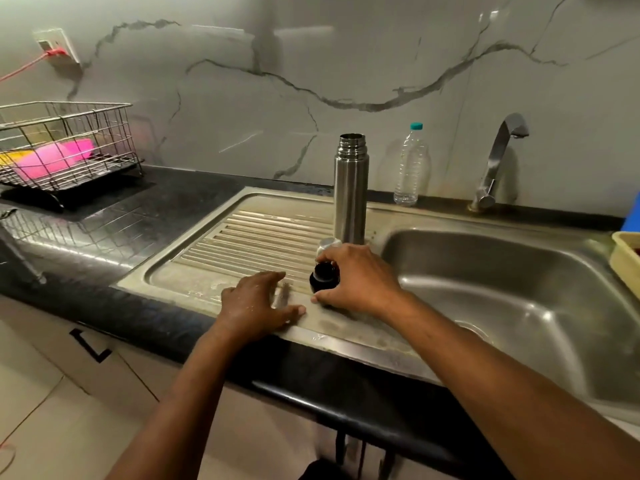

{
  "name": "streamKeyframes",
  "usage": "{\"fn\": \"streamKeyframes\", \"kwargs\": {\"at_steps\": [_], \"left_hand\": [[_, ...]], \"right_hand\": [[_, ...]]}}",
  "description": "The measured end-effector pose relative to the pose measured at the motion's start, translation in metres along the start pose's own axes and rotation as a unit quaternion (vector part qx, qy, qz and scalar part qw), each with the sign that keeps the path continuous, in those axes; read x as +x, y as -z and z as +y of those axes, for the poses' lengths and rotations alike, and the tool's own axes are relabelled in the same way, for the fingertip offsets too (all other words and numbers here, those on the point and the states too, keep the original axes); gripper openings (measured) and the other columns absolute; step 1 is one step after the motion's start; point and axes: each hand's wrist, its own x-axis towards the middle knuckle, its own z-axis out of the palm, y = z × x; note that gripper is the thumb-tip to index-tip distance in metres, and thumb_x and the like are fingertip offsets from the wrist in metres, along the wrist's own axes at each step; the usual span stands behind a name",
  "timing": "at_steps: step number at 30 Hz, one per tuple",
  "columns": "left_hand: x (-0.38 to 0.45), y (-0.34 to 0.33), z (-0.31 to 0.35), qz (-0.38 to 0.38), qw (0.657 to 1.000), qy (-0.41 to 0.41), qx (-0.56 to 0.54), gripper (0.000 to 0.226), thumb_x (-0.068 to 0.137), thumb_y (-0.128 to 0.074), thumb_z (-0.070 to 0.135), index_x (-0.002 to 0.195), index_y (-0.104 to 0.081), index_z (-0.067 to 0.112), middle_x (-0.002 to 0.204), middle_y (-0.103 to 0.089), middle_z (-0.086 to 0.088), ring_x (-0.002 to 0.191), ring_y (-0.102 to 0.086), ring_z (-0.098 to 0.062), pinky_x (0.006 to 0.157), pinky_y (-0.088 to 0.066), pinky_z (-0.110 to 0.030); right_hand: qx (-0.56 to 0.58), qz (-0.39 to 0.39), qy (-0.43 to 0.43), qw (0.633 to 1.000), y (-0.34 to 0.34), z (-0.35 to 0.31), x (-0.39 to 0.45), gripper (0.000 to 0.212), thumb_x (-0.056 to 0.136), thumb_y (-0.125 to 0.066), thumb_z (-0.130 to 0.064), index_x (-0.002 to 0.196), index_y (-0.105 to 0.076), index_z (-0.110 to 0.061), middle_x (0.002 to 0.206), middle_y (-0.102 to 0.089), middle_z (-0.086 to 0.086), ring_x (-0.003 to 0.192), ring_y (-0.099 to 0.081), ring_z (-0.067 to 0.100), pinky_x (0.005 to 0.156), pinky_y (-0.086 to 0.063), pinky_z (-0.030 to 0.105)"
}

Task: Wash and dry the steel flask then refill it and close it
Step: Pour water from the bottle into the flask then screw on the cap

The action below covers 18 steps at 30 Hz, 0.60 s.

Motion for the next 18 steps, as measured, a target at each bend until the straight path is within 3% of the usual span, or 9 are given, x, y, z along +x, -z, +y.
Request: {"fn": "streamKeyframes", "kwargs": {"at_steps": [6, 10, 12, 14, 16, 18], "left_hand": [[-0.002, -0.009, -0.004, 0.007, 0.998, -0.039, 0.058, 0.069, 0.087, -0.059, 0.078, 0.146, -0.053, 0.045, 0.165, -0.037, 0.010, 0.152, -0.033, -0.017, 0.119, -0.024, -0.053], [-0.002, -0.005, -0.005, 0.001, 0.997, -0.047, 0.062, 0.067, 0.087, -0.060, 0.077, 0.146, -0.053, 0.045, 0.163, -0.038, 0.010, 0.151, -0.032, -0.016, 0.118, -0.024, -0.050], [0.001, 0.000, -0.003, -0.013, 0.997, -0.043, 0.069, 0.061, 0.083, -0.064, 0.079, 0.135, -0.059, 0.048, 0.152, -0.045, 0.014, 0.143, -0.040, -0.014, 0.113, -0.032, -0.047], [0.011, 0.007, 0.002, -0.015, 0.997, -0.024, 0.073, 0.054, 0.073, -0.070, 0.082, 0.114, -0.066, 0.047, 0.128, -0.056, 0.019, 0.124, -0.054, -0.010, 0.099, -0.044, -0.038], [0.026, 0.016, 0.010, -0.013, 0.997, 0.001, 0.070, 0.059, 0.065, -0.073, 0.085, 0.107, -0.069, 0.043, 0.112, -0.062, 0.019, 0.107, -0.060, -0.009, 0.087, -0.051, -0.033], [0.045, 0.023, 0.020, -0.006, 0.997, 0.026, 0.066, 0.070, 0.062, -0.074, 0.087, 0.115, -0.067, 0.041, 0.114, -0.067, 0.015, 0.105, -0.063, -0.012, 0.088, -0.055, -0.035]], "right_hand": [[0.020, 0.003, -0.011, 1.000, -0.007, 0.001, 0.000, 0.052, 0.068, -0.090, -0.038, 0.107, -0.055, -0.033, 0.106, -0.063, -0.009, 0.097, -0.062, 0.014, 0.076, -0.057, 0.030], [0.161, 0.044, -0.074, 0.983, 0.008, 0.012, 0.005, 0.056, 0.061, -0.094, -0.038, 0.098, -0.053, -0.033, 0.095, -0.058, -0.015, 0.088, -0.062, 0.008, 0.069, -0.058, 0.025], [0.232, 0.082, -0.093, 0.965, 0.025, 0.021, 0.014, 0.059, 0.064, -0.093, -0.037, 0.111, -0.058, -0.032, 0.100, -0.063, -0.010, 0.090, -0.064, 0.009, 0.075, -0.061, 0.031], [0.294, 0.096, -0.092, 0.947, 0.047, 0.032, 0.028, 0.065, 0.071, -0.090, -0.030, 0.129, -0.061, -0.034, 0.110, -0.066, -0.006, 0.097, -0.066, 0.011, 0.085, -0.061, 0.037], [0.328, 0.130, -0.083, 0.932, 0.070, 0.043, 0.048, 0.053, 0.073, -0.089, -0.025, 0.122, -0.071, -0.032, 0.109, -0.071, -0.004, 0.098, -0.071, 0.016, 0.087, -0.063, 0.044], [0.338, 0.177, -0.082, 0.921, 0.095, 0.052, 0.069, 0.041, 0.070, -0.091, -0.027, 0.108, -0.077, -0.030, 0.105, -0.075, 0.001, 0.095, -0.074, 0.023, 0.081, -0.064, 0.044]]}}
